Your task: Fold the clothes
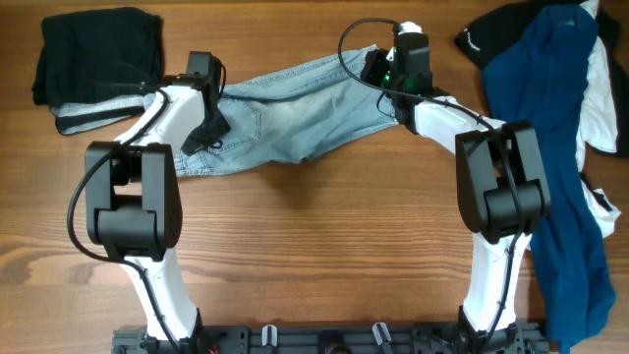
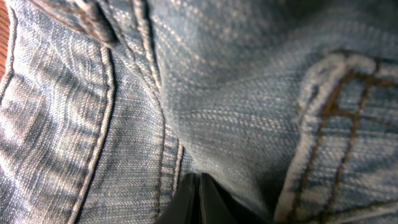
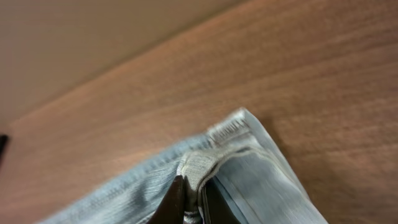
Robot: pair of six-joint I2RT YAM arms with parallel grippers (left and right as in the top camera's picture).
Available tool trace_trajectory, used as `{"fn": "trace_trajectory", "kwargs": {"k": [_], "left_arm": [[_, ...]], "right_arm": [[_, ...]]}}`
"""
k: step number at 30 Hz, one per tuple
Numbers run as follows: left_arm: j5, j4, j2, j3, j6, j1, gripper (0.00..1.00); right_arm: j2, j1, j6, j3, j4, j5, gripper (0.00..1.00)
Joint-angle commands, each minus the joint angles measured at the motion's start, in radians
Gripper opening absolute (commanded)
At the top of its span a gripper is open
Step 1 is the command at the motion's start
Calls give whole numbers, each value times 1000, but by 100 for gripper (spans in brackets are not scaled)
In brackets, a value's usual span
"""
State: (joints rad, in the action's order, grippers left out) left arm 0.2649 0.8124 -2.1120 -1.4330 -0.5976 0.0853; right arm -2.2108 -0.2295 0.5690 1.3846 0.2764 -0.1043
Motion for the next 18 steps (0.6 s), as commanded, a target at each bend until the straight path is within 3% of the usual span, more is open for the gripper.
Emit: {"fn": "trace_trajectory", "kwargs": {"k": [1,6,7,9,10,12,16,17,18], "left_arm": [[-100,28,-142,111,-21,-2,4],[-99,27,-142,111,-21,-2,4],[-99,27,-142,111,-21,-2,4],[-99,27,-142,111,-21,-2,4],[-99,28,-142,111,-21,-3,4],[-96,34,-137,111,-20,-8,4],[-96,91,-44,111,-12,-24,7],[-96,124,5,111,-8,-28,25],[-97,148,43,111,8,-33,31]], "right_arm": [[-5,0,140,39,8,32,4],[-5,1,217,39,-60,129,4],[-5,2,206,39,-106,143,9],[4,4,19,39,-167,80,69],[18,5,-17,39,-209,81,82],[86,19,-79,39,-317,78,100],[252,69,-237,39,-485,-45,100],[268,70,-277,39,-510,-95,100],[269,70,-309,38,-520,-139,98]]}}
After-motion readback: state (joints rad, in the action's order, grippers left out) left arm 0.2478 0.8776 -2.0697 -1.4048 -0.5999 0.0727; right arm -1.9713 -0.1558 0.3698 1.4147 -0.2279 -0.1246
